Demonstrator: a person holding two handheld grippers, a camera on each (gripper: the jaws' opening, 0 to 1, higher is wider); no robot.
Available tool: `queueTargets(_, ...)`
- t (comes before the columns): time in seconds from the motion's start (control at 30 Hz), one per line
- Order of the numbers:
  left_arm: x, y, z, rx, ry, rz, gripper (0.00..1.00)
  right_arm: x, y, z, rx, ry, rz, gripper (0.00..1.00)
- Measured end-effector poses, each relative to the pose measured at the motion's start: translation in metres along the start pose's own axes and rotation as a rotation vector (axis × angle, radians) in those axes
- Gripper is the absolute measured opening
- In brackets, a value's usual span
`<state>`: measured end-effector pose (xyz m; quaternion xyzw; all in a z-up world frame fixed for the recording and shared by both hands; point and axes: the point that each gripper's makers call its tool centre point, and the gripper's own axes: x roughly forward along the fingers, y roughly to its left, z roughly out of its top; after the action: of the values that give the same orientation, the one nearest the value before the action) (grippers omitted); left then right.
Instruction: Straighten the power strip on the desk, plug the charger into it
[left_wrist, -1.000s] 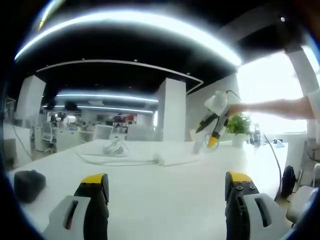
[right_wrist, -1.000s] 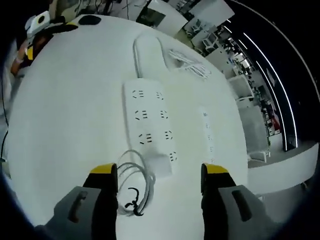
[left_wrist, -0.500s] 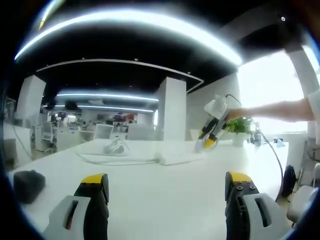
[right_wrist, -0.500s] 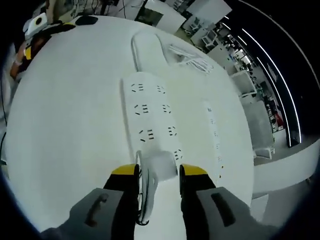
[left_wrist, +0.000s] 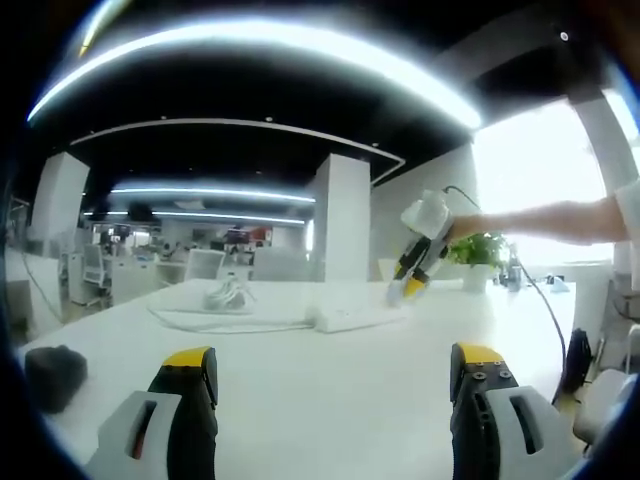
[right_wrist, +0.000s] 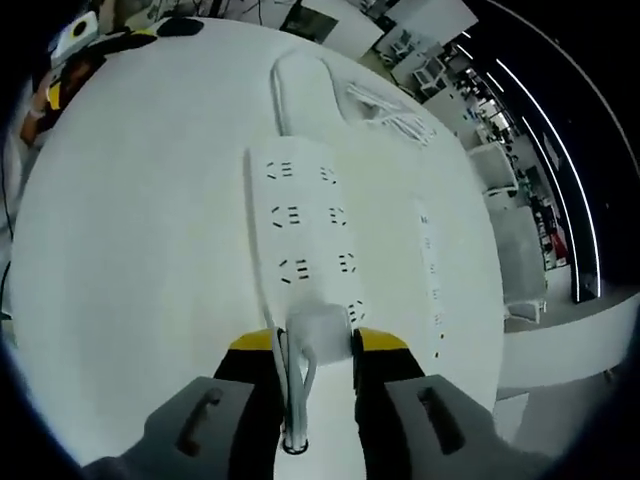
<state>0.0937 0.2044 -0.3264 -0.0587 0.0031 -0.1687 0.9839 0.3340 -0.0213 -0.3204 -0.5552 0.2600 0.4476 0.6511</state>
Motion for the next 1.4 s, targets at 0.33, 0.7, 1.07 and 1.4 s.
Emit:
queueTargets(0.33, 0.003, -0.001, 0.007, 0.014, -0.003, 0.004, 0.99, 0.004, -0.004, -0.002, 0.029, 0.106, 0.08, 0.22)
queueTargets(0.7, 0.022, -0.005, 0.006, 0.007, 0.004, -0.007, 0.99, 0.004, 0.004, -0.005, 0.002, 0.175, 0.069, 0.21)
queueTargets(1.07, 0.023, -0.009, 0.002, -0.003, 0.005, -0.013, 0.99, 0.012, 0.001, -0.01, -0.115, 0.269, -0.055, 0.21)
queueTargets(1.4, 0.02, -0.007, -0.011, -0.008, 0.025, -0.008, 0.99, 0.012, -0.001, -0.011, -0.034, 0.231, -0.015, 0.22)
